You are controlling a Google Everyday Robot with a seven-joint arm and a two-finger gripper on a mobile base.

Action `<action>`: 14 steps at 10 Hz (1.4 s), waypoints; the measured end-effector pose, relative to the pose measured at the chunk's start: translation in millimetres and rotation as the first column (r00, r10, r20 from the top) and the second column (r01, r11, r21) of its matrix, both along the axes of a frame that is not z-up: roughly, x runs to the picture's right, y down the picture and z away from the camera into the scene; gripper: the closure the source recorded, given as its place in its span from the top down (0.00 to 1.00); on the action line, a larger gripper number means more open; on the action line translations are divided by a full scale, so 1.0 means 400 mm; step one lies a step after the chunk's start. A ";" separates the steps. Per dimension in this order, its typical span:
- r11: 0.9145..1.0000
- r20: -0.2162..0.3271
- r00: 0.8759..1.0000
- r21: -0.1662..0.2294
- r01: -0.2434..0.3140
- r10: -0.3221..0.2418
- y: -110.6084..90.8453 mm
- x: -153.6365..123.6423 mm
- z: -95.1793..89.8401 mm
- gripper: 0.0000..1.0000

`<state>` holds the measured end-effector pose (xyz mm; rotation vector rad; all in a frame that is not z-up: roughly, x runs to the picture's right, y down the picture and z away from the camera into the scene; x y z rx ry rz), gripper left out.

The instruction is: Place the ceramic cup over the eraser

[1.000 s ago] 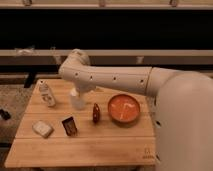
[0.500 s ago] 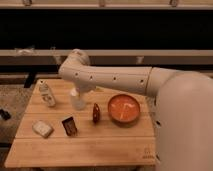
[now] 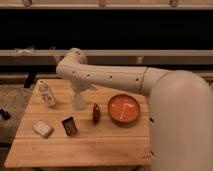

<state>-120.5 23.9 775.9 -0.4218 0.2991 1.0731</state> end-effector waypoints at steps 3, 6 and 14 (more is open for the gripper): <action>0.997 0.086 0.995 -0.048 0.052 -0.047 -0.008 -0.063 0.051 0.80; 0.992 0.113 0.990 -0.089 0.091 -0.081 -0.014 -0.100 0.112 0.80; 0.985 0.158 0.987 -0.162 0.055 -0.029 -0.005 -0.117 0.223 0.80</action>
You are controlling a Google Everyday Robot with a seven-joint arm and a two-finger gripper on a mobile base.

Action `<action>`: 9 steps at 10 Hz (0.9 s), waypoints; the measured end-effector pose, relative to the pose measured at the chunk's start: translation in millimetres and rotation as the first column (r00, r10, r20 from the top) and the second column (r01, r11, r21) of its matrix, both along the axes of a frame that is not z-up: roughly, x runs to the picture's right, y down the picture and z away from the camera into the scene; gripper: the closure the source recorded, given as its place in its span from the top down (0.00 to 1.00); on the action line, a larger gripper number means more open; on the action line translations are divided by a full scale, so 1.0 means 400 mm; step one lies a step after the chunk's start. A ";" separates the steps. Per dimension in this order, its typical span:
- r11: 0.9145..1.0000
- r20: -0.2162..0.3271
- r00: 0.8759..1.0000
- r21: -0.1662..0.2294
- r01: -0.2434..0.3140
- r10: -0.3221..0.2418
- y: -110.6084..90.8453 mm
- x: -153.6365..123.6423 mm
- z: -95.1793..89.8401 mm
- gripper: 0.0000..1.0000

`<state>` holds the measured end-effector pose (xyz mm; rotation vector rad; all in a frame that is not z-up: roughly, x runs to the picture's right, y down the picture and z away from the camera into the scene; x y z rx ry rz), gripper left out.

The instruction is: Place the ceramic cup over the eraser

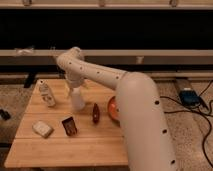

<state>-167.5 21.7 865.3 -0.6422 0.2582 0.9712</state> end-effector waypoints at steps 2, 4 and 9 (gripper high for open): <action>1.000 0.008 1.000 -0.009 0.001 -0.001 0.009 -0.005 0.016 0.80; 1.000 0.017 1.000 -0.012 0.022 -0.022 0.025 -0.024 0.024 0.80; 0.998 0.014 0.998 -0.005 0.057 -0.057 0.047 -0.040 0.030 0.63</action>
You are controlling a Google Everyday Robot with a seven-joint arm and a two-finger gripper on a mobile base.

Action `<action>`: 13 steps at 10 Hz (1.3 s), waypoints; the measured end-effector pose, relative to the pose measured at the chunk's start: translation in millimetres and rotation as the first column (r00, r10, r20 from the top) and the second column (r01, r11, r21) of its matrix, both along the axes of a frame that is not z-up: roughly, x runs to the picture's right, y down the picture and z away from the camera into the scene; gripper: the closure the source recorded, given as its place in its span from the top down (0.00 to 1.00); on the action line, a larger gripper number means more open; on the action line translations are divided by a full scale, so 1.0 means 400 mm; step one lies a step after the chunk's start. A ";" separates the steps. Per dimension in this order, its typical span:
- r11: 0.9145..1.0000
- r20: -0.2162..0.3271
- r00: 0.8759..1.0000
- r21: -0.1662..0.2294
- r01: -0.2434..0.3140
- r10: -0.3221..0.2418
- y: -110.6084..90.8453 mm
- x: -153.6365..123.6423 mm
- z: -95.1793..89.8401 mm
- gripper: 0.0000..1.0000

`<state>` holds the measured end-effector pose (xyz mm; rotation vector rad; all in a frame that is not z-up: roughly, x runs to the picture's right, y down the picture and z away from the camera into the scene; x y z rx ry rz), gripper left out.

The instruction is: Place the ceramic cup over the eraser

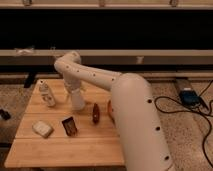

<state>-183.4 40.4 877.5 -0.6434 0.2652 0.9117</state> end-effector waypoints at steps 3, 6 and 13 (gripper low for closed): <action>1.000 -0.011 1.000 -0.001 0.009 -0.009 0.008 -0.002 0.000 0.33; 1.000 -0.035 0.999 0.016 0.012 -0.011 0.000 0.011 -0.013 0.04; 0.989 0.024 1.000 0.145 -0.003 0.000 -0.043 0.039 -0.200 0.00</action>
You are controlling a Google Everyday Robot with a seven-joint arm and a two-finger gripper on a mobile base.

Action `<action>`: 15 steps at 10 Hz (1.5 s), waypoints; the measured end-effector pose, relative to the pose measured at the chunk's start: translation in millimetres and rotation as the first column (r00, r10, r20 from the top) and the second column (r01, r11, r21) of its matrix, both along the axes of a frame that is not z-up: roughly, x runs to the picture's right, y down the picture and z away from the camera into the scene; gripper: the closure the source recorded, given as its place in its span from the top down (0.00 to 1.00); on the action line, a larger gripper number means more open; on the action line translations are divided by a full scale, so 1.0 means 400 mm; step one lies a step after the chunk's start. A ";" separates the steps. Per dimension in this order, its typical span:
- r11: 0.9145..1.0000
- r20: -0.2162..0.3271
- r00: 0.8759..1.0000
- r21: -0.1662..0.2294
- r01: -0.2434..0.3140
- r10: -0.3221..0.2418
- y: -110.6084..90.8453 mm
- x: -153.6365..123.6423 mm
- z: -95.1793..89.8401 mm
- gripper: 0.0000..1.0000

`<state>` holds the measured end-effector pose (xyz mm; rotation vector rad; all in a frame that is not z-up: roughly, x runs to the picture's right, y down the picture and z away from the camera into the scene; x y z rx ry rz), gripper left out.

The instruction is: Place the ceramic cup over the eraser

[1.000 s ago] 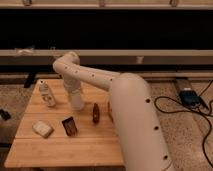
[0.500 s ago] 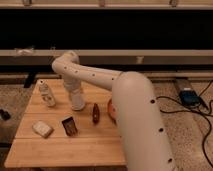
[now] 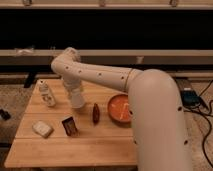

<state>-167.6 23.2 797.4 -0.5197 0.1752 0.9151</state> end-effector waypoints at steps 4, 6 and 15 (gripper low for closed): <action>0.996 0.053 0.998 0.082 0.020 -0.025 0.046 -0.001 -0.157 0.00; 0.991 0.066 0.996 0.129 0.043 -0.052 0.053 -0.004 -0.223 0.00; 0.978 0.052 0.992 0.180 0.106 -0.117 0.076 -0.027 -0.368 0.00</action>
